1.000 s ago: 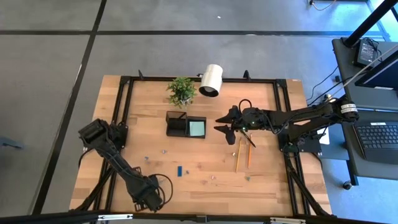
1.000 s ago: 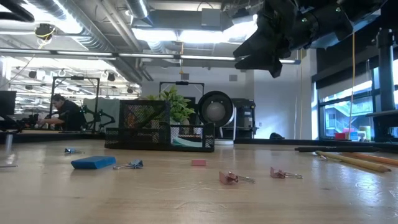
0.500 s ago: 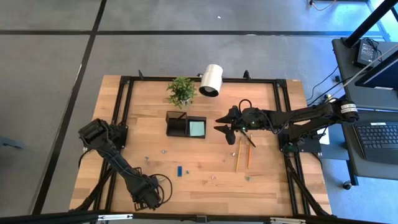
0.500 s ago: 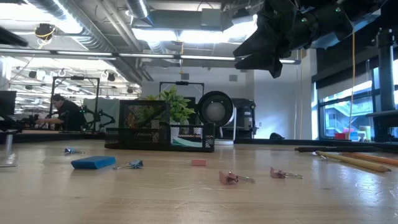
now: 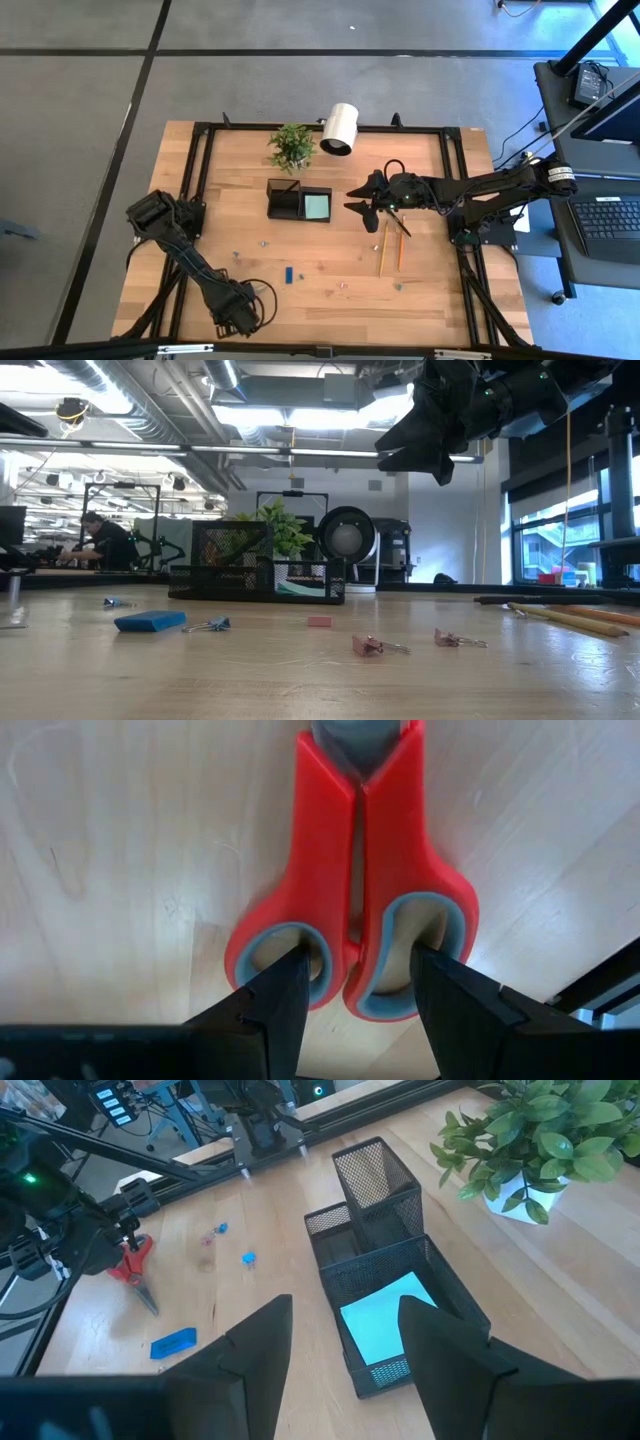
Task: Pick and place office supplies into organizer
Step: Put the red scissors into the black desk organizer
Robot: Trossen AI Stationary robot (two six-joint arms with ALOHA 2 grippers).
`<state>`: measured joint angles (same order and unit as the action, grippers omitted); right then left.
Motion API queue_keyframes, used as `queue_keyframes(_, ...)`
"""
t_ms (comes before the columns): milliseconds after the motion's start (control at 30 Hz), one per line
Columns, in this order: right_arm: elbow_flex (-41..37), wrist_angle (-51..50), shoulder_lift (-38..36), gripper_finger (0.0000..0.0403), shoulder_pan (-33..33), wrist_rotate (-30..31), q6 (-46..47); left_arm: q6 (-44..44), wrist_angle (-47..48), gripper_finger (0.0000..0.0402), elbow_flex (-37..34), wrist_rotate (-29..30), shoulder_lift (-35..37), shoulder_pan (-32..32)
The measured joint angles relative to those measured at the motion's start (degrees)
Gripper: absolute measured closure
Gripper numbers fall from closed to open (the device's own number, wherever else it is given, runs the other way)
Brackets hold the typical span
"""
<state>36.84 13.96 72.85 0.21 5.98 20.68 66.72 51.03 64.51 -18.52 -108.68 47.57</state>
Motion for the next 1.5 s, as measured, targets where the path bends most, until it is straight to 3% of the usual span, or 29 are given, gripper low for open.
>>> queue_keyframes(1100, 0.00, 0.00, 0.01, 0.0214, 0.02, 0.02, -0.30, 0.00, -0.04, 0.0237, -0.02, 0.20, 0.00, -0.04)
queue_keyframes(1500, 0.01, 0.00, -0.01, 0.0214, 0.00, 0.02, -0.36, -0.04, 0.07, 0.0298, -0.07, 0.46, 0.00, -0.07)
